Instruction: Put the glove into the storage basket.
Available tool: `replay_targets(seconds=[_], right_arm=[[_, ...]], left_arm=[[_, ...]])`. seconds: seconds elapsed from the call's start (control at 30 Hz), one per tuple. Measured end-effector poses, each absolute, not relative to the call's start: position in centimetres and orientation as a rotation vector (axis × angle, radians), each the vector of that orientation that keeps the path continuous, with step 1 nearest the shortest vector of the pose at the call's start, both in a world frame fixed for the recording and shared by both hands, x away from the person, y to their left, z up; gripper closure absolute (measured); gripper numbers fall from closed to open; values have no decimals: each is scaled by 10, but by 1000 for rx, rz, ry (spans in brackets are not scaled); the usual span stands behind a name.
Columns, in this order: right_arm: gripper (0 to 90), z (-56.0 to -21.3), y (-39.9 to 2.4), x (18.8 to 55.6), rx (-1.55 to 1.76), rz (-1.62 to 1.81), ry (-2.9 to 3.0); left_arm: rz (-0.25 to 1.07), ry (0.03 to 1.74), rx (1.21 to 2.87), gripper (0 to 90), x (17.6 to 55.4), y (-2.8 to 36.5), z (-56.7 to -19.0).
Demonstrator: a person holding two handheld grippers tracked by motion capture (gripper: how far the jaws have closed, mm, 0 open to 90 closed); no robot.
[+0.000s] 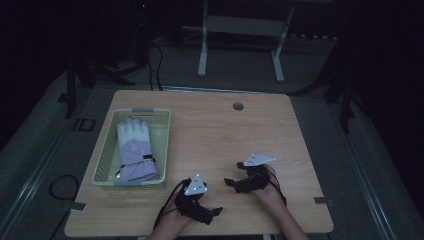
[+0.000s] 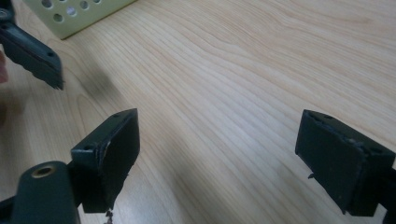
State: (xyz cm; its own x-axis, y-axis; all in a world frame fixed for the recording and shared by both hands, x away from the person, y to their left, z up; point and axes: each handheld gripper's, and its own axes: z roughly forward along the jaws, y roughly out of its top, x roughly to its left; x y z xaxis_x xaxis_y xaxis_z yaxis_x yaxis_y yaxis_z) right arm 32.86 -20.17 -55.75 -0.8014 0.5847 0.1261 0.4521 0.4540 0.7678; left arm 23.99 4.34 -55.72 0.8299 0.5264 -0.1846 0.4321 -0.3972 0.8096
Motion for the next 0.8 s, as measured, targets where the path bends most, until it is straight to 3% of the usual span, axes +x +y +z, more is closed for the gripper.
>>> replay_targets(seconds=[0.8], right_arm=[[141, -564, -211, 318, 898, 1259, 2487]], left_arm=[[151, 630, 2061, 19, 230, 43, -567]])
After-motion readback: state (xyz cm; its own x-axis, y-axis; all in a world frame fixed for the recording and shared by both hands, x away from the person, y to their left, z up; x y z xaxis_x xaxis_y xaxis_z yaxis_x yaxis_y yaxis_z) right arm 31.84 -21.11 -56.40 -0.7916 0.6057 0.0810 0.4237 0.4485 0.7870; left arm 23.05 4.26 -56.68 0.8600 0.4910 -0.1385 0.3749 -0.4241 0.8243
